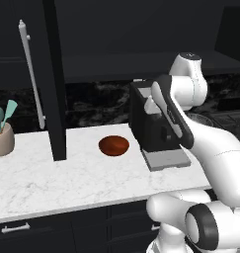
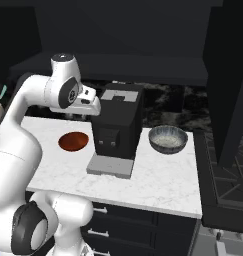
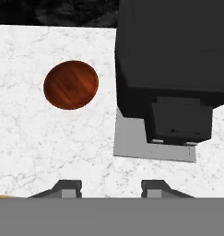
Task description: Pick up the bowls on the counter and stack them on top of one another in the open cabinet. Place the smaller bowl on top of the larger bowl.
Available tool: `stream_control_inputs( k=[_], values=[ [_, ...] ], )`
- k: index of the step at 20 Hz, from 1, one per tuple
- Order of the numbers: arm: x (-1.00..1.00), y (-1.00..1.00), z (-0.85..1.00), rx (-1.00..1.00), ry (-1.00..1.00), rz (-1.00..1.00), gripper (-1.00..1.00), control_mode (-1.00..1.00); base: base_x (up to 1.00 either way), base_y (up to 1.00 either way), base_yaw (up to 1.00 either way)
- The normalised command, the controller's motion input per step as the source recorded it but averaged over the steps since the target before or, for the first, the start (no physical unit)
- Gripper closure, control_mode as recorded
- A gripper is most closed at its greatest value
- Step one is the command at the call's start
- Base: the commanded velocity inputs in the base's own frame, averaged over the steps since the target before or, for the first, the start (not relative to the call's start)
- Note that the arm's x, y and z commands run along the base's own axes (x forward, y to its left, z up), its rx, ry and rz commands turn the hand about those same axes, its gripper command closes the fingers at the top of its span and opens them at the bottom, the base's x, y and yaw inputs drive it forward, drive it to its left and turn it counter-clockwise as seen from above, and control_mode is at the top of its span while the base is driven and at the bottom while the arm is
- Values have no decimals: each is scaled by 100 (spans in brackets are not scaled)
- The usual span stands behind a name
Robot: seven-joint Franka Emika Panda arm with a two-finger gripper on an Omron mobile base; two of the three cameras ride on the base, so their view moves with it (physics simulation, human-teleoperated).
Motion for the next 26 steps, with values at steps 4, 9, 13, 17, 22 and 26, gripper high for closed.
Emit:
stream_control_inputs(
  k=[4,9,13,17,22,26],
  values=[
    [-18,16,0,-1,-2,2,-100,-100,0,0,0],
    [-24,95,0,0,-1,15,-100,-100,0,0,0],
    [-11,100,-8,-9,0,17,-100,-100,0,0,0],
    [-2,98,-46,-17,3,17,-100,-100,0,0,0],
    [4,37,-60,-20,2,9,-100,-100,0,0,0],
    [25,15,-66,-14,4,2,-100,-100,0,0,0]
  ],
)
